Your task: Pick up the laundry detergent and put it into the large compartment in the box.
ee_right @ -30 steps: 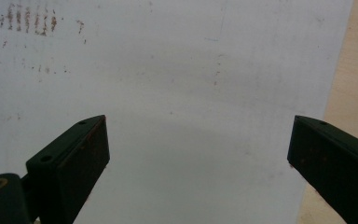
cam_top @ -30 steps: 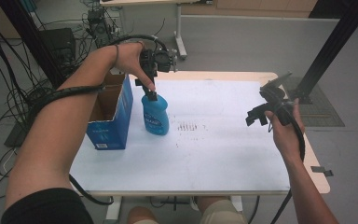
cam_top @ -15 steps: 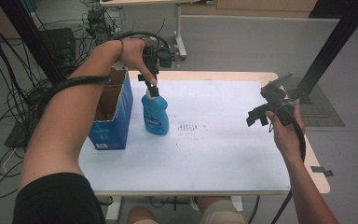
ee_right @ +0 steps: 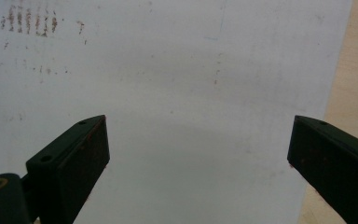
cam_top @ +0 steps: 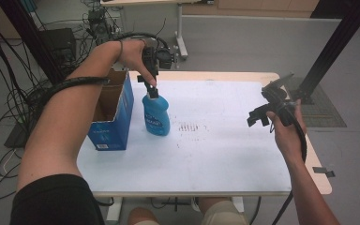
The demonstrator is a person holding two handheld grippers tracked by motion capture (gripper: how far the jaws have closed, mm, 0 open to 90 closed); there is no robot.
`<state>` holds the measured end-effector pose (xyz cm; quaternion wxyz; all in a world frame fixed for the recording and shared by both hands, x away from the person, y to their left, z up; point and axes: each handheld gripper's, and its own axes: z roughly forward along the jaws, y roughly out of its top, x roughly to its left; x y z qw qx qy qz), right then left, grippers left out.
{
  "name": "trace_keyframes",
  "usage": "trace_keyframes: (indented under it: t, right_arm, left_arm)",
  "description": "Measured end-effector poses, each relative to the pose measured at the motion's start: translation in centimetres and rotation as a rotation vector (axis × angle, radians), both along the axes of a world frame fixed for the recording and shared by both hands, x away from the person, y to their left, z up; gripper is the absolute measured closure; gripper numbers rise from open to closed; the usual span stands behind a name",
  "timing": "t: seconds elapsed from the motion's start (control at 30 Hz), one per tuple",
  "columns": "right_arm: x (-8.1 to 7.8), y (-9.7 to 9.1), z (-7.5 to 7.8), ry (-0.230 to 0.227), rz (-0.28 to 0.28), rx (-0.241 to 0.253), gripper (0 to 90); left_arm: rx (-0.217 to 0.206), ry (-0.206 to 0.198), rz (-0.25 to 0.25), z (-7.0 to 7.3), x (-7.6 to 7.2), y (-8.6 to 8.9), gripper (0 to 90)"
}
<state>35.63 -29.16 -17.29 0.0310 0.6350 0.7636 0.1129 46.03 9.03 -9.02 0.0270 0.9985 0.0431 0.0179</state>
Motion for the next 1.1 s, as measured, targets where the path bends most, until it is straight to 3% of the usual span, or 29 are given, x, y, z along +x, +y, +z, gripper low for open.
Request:
trace_keyframes:
  t: [0.47, 1.1]
  right_arm:
    - [-0.1, 0.3, 0.1, 0.003, 0.000, -0.004, 5.6]
    - [-0.1, 0.2, 0.0, 0.004, -0.002, -0.006, 5.6]
  left_arm:
    - [0.011, 0.019, -0.005, -1.4, 0.1, -0.2, 6.3]
    - [0.035, 0.065, -0.029, -4.5, 0.6, -0.9, 6.5]
